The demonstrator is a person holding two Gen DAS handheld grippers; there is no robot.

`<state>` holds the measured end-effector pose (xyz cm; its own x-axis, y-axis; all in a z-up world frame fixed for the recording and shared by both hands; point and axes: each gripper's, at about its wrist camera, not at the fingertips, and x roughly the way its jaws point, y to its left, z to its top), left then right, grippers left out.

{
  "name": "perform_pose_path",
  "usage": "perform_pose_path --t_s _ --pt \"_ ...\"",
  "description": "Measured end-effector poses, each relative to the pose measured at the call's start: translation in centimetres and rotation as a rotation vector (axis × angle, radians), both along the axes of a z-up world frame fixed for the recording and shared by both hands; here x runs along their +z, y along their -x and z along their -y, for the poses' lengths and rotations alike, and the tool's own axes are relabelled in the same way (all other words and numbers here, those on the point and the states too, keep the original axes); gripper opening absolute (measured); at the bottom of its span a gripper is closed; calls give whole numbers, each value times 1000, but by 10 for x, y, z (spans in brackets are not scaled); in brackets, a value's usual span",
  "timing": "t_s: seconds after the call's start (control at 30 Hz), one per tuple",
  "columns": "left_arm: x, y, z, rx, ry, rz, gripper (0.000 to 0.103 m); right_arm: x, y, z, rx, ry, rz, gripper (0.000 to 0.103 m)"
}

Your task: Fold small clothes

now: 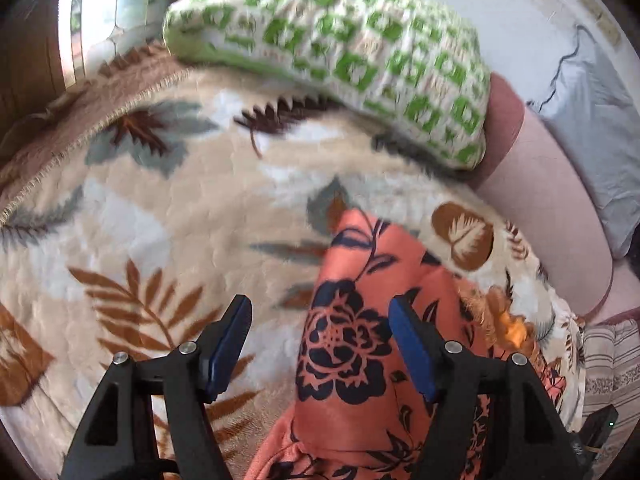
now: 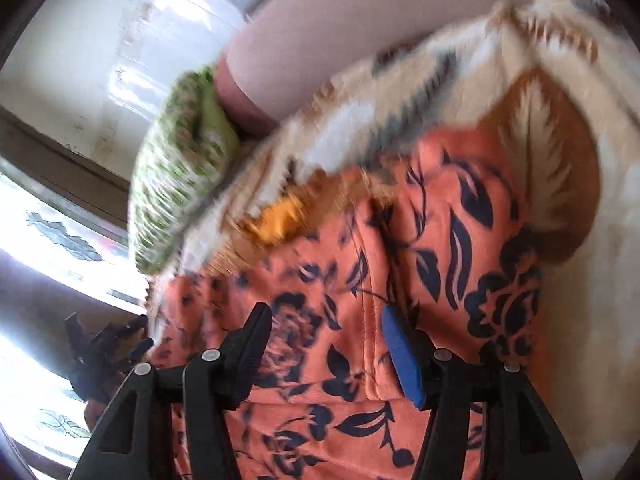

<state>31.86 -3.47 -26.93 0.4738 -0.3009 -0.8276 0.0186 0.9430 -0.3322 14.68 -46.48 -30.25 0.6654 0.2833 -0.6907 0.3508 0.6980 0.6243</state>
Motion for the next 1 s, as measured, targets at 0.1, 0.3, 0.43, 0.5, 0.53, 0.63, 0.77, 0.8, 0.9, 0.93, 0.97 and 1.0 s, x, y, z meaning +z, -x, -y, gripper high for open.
perform_pose_path --t_s 0.1,0.3,0.43,0.5,0.53,0.63,0.77,0.8,0.9,0.93,0.97,1.0 --pt "-7 3 10 -21 -64 -6 71 5 -2 -7 27 82 -29 14" --pt "-25 5 28 -51 -229 -35 71 10 5 -9 35 124 -30 3" --pt "-25 7 36 -69 -301 -18 72 15 18 9 -34 72 11 5" --pt "-25 9 40 -77 -333 -13 72 12 19 17 -54 36 -12 7" --pt "-25 9 41 -76 -338 -9 72 9 20 19 -61 19 -26 7" --pt "-22 9 42 -84 -350 -4 72 7 17 21 -50 -8 -17 7" --pt "-24 9 39 -75 -353 -11 75 8 13 18 -39 0 -21 8" --pt "-24 8 39 -75 -353 -12 75 8 11 17 -36 4 -22 8" --pt "-24 9 40 -78 -363 -9 75 8 11 20 -42 -12 -14 8" --pt "-24 9 41 -78 -363 -8 75 9 13 21 -46 -14 -10 8" --pt "-24 9 40 -77 -362 -6 75 10 13 22 -47 -16 -7 13" --pt "-23 9 40 -77 -360 -4 75 10 14 23 -45 -28 -5 32"
